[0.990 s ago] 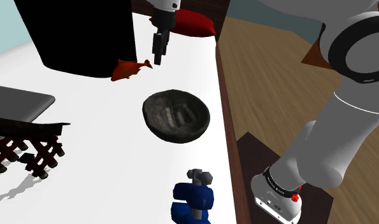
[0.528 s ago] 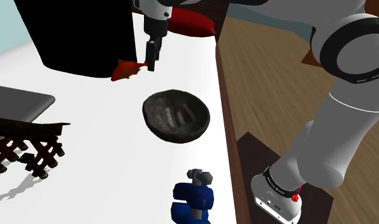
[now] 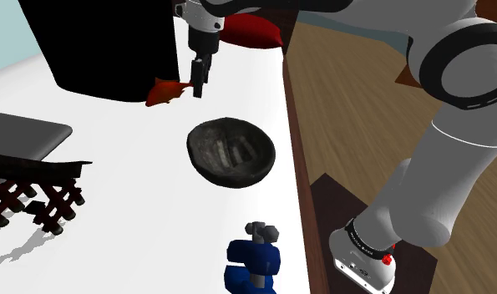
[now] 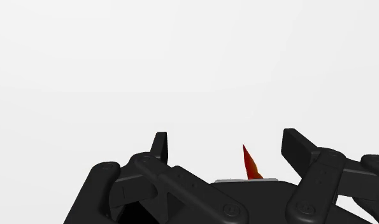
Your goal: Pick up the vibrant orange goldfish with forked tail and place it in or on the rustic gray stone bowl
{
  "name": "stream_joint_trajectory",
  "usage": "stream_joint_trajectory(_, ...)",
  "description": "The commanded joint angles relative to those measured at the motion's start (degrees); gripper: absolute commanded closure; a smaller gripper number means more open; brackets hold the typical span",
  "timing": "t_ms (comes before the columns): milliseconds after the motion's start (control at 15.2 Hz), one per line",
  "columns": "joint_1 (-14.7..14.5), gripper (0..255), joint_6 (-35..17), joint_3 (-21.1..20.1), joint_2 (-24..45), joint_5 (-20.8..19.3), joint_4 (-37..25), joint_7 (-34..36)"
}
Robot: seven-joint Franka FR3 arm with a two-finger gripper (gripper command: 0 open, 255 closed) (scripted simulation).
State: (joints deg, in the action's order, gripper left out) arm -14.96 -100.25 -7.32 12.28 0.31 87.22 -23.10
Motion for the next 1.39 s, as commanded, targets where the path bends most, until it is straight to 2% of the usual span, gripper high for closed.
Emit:
stream_joint_trajectory(0,0.0,0,0.0,0.0,0.0,0.0,0.0,0.0)
stream_joint_trajectory(66,0.0,255,0.0,0.0,0.0,0.0,0.0,0.0)
stream_joint_trajectory(660,0.0,255,0.0,0.0,0.0,0.0,0.0,0.0)
stream_joint_trajectory(1320,-0.2,255,8.3,-0.1,1.3,-0.2,-9.6,0.3)
